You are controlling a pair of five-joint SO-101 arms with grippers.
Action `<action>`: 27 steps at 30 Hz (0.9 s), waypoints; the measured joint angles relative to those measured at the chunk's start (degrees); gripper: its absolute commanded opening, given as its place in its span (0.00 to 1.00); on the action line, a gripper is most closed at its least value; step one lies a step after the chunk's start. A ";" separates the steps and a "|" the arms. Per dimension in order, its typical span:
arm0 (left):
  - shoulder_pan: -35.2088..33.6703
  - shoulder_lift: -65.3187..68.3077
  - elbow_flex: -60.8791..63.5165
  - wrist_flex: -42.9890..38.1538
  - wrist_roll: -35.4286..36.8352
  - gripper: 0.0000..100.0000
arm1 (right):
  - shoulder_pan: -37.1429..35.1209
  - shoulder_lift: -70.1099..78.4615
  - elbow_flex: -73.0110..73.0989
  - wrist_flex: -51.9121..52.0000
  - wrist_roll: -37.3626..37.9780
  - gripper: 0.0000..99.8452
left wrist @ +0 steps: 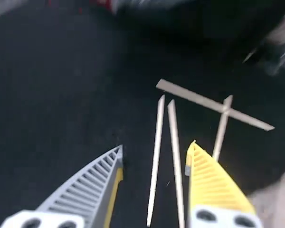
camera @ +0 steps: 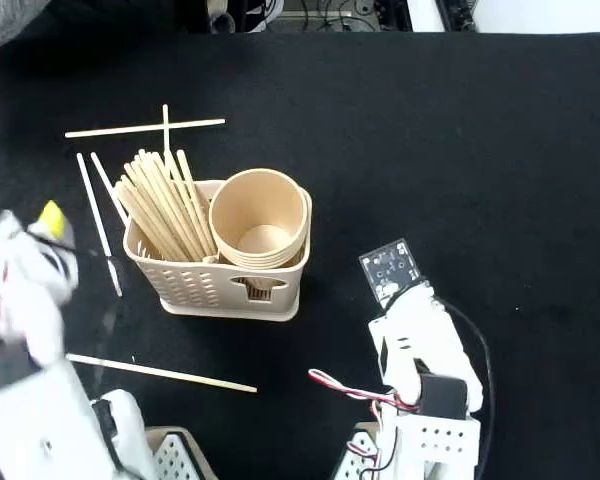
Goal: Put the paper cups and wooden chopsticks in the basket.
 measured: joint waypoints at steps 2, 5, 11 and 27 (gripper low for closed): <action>-0.62 9.49 -2.11 -2.11 3.08 0.22 | 0.00 0.00 0.00 0.00 0.00 0.01; -0.53 22.24 -7.12 -3.25 7.03 0.22 | 0.00 0.00 0.00 0.00 0.00 0.01; 1.32 46.24 -21.01 -3.60 7.82 0.22 | 0.00 0.00 0.00 0.00 0.00 0.01; 8.09 95.74 -62.95 5.71 7.82 0.22 | 0.00 0.00 0.00 0.00 0.00 0.01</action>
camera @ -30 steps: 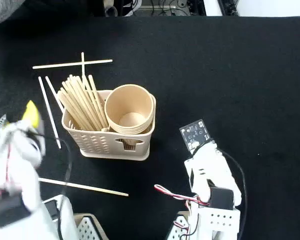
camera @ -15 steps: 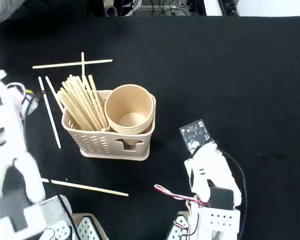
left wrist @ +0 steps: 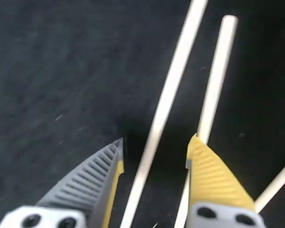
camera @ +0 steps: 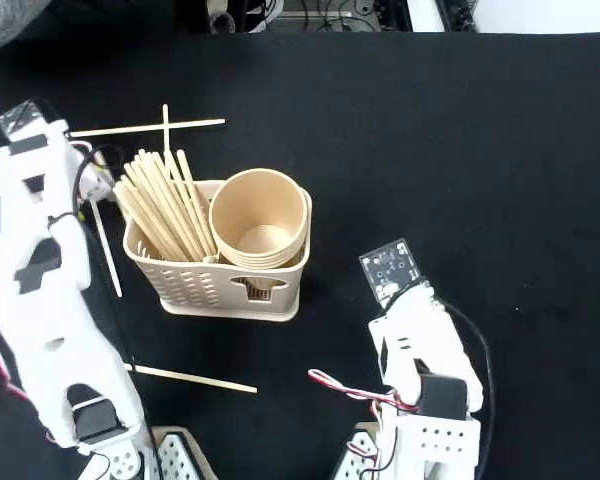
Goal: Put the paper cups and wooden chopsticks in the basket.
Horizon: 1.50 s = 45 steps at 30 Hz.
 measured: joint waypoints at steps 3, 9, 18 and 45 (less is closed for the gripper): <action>0.09 4.57 -6.33 5.19 0.26 0.21 | 0.00 0.00 0.00 0.00 0.00 0.01; 0.00 10.29 -13.98 8.44 0.09 0.21 | 0.00 0.00 0.00 0.00 0.00 0.01; 0.09 11.60 -16.00 8.62 0.26 0.06 | -0.97 0.00 0.00 0.09 0.00 0.01; -9.76 -15.74 -14.24 32.62 -2.20 0.03 | -0.88 0.00 0.00 0.44 0.00 0.01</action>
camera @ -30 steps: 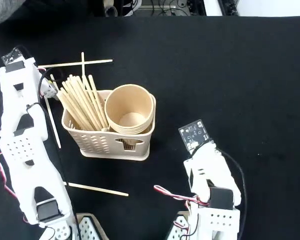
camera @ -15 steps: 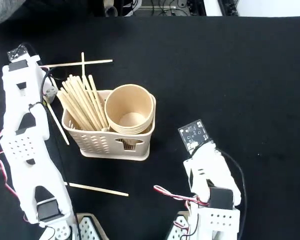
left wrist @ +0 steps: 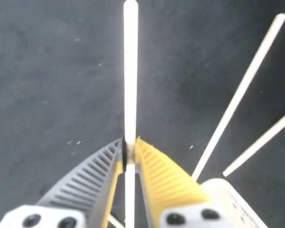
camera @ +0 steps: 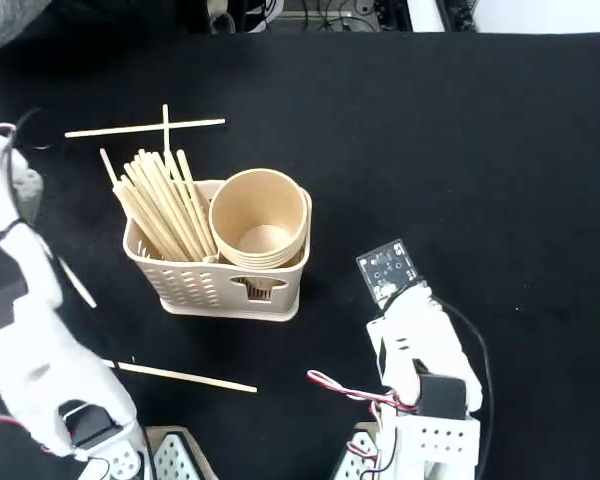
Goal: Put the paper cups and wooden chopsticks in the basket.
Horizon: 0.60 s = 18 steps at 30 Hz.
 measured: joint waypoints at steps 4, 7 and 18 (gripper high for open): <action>2.02 -13.80 9.85 0.18 0.00 0.03 | 0.00 0.00 0.00 0.00 0.00 0.01; 4.40 -26.11 17.41 -0.09 0.09 0.03 | 0.00 0.00 0.00 0.00 0.00 0.01; 5.27 -74.20 50.99 -32.88 -0.44 0.03 | 0.00 0.00 0.00 0.00 0.00 0.01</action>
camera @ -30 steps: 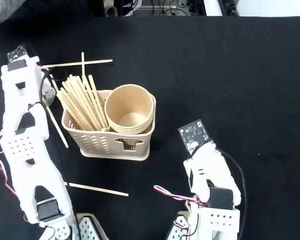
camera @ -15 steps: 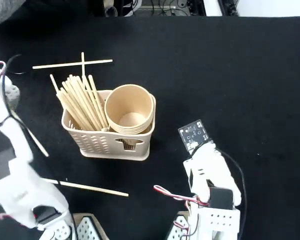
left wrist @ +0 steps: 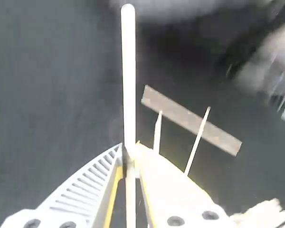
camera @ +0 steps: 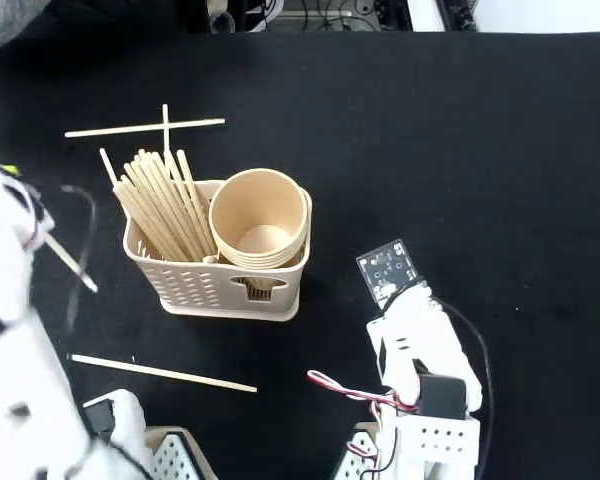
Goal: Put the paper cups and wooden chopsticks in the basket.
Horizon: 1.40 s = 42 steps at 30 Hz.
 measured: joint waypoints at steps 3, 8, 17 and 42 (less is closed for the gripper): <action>0.18 -10.64 6.07 -8.62 0.18 0.03 | 0.00 0.00 0.00 0.00 0.00 0.01; 7.47 -20.31 6.77 -13.98 1.85 0.03 | 0.00 0.00 0.00 0.00 0.00 0.01; 22.15 -21.63 8.62 -18.46 4.22 0.03 | 0.00 0.00 0.00 0.00 0.00 0.01; 23.82 -21.54 29.89 -7.82 -6.24 0.31 | 0.00 0.00 0.00 0.00 0.00 0.01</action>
